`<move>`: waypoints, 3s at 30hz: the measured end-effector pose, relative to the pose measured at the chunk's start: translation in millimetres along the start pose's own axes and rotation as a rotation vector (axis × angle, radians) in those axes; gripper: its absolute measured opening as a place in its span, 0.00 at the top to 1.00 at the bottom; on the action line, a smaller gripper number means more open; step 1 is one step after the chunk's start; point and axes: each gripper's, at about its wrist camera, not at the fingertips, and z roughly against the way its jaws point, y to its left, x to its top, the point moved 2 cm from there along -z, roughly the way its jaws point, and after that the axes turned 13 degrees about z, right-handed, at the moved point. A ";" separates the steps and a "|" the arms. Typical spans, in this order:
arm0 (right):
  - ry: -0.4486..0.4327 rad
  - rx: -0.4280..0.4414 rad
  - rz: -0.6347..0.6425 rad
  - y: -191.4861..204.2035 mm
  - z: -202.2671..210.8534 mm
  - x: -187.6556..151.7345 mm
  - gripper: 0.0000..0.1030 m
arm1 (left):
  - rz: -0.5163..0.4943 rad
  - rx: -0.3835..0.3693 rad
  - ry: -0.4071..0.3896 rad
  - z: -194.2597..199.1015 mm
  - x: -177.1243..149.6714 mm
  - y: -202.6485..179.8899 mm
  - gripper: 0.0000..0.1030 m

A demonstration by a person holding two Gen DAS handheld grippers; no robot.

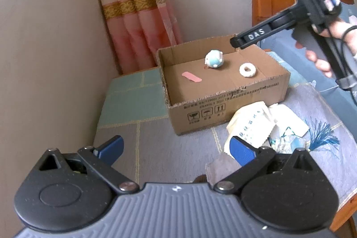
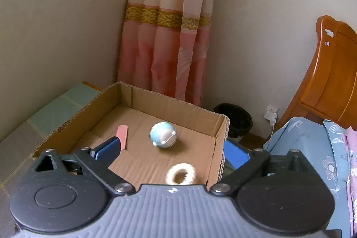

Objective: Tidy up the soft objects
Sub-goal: 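Carry the rope ring with the right tool while the left tool carries the earplug into the box, then move the right tool to the blue embroidered pouch and close on it, then close the left tool on the brown hair tie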

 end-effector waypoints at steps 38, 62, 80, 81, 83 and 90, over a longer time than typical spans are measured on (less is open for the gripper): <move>0.152 0.104 -0.028 77.8 70.0 -148.4 0.00 | 0.067 -0.009 0.186 -32.3 -68.7 8.3 0.02; 0.115 0.152 0.152 92.5 53.7 -150.6 0.40 | 0.103 -0.045 0.245 -66.1 -81.4 2.8 0.02; 0.177 0.141 0.022 89.9 71.7 -161.7 0.54 | 0.015 -0.151 0.140 -74.2 -70.0 5.5 0.29; 0.180 0.140 0.020 89.7 72.0 -161.8 0.54 | 0.018 -0.164 0.141 -75.0 -68.8 4.9 0.35; 0.188 0.139 0.013 89.6 72.7 -161.6 0.54 | 0.016 -0.179 0.139 -74.7 -67.8 2.9 0.43; 0.216 0.160 -0.021 90.0 78.5 -162.7 0.54 | 0.005 -0.189 0.144 -67.4 -69.7 -2.3 0.62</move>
